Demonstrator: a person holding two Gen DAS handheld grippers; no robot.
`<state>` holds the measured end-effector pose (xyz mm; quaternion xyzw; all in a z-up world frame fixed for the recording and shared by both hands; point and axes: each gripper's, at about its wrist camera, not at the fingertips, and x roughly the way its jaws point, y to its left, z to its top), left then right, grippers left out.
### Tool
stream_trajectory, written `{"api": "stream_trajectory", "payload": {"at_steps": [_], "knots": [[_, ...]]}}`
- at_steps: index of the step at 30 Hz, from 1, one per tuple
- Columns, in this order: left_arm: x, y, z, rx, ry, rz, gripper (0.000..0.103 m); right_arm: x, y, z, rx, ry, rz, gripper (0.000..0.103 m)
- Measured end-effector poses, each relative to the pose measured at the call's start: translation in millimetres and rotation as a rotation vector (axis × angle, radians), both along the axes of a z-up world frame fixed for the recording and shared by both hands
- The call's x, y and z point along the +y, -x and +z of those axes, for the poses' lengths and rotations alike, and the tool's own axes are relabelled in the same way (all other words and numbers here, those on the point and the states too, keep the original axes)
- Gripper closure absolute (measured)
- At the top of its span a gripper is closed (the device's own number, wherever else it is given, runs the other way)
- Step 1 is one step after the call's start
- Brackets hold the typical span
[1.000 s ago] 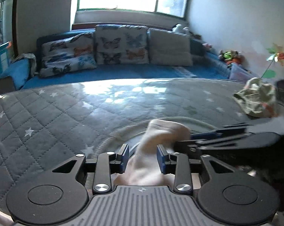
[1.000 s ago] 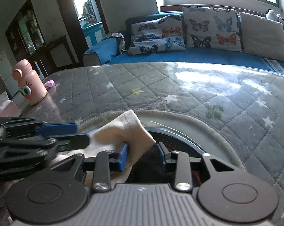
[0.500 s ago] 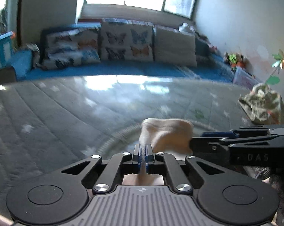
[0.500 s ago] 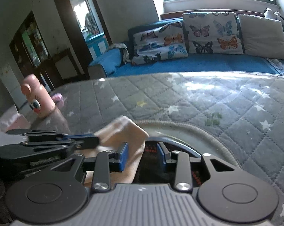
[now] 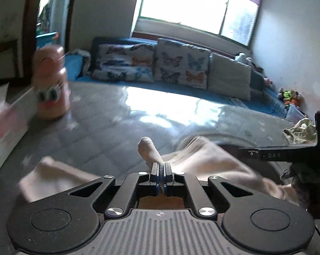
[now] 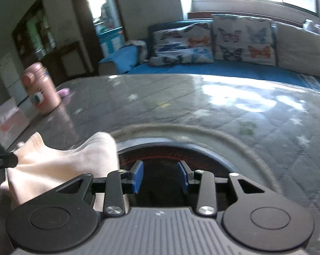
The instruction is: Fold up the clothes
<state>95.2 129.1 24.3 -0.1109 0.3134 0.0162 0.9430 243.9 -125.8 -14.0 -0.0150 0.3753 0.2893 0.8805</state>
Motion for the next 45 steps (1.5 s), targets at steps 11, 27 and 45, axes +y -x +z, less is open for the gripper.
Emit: {"api": "stream_trajectory", "payload": {"at_steps": [11,27,45], "knots": [[5.0,14.8,-20.2,0.04,0.032,0.031,0.099,40.8,41.2,8.9,-0.012,-0.035,0.223,0.068],[9.7,15.5,-30.2,0.069,0.05,0.051,0.098,32.8,41.2,31.5,0.015,-0.191,0.276,0.068],[11.1,14.8,-31.3,0.076,0.062,0.056,0.098,57.3,37.6,9.7,-0.049,0.001,0.282,0.07]]}}
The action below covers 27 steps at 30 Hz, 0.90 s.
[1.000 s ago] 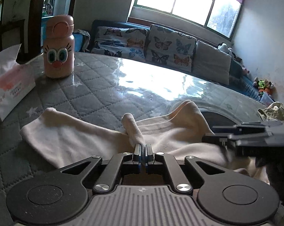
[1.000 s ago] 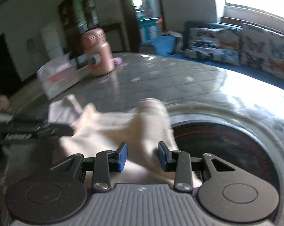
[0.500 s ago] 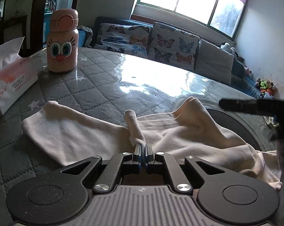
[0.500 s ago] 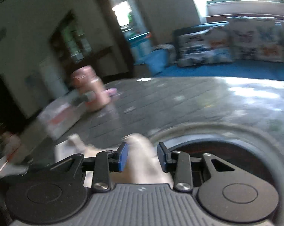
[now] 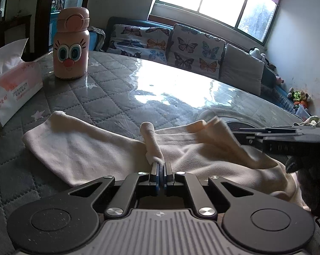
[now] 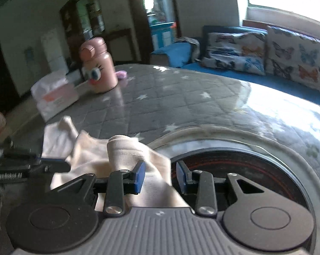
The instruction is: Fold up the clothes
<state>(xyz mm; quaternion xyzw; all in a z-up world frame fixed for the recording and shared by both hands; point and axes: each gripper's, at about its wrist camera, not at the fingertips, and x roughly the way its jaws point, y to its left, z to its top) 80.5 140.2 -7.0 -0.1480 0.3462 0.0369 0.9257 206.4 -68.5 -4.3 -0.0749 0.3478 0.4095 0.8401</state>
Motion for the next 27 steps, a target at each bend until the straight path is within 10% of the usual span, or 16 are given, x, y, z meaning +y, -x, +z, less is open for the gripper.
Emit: {"api": "stream_trajectory", "payload": {"at_steps": [14,27], "knots": [[2.7,0.2,-1.2,0.003,0.012,0.005,0.095,-21.9,-35.1,5.7,0.177,-0.163,-0.104,0.076],[3.7,0.2,-1.2,0.007,0.016,0.006,0.094,8.5,-21.4,-10.9,0.077,-0.001,-0.053,0.082]]}}
